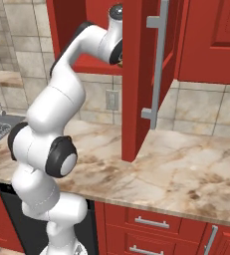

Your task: Pick up the sponge and sponge from the sink, and place them back in the cabinet, and close the cabinet door.

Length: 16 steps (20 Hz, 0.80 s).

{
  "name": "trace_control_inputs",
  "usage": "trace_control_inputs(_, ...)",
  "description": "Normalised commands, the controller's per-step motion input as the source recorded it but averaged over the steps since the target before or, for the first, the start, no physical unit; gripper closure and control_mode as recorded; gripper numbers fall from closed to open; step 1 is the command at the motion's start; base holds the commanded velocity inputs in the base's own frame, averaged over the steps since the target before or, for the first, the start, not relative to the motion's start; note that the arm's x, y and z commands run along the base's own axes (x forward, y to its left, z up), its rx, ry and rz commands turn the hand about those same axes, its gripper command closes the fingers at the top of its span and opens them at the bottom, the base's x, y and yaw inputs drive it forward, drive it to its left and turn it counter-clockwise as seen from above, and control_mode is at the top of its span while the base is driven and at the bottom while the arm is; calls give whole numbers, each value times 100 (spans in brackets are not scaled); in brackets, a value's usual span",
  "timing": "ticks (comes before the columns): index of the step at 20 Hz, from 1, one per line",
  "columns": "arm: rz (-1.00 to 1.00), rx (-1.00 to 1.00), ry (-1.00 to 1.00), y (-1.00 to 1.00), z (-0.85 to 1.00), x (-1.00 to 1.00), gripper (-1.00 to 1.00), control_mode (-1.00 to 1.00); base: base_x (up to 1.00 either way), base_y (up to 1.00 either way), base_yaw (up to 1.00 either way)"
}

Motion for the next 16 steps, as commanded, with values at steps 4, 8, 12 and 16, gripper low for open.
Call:
trace_control_inputs(4,0,0,0,-6,0,26,100,-100,0,0,0)
trace_control_inputs(8,0,0,0,-1,0,24,100,-100,0,0,0)
trace_control_inputs(12,0,0,-9,-1,-11,16,100,-100,0,0,0)
trace_control_inputs(16,0,0,-14,0,-18,8,100,-100,0,0,0)
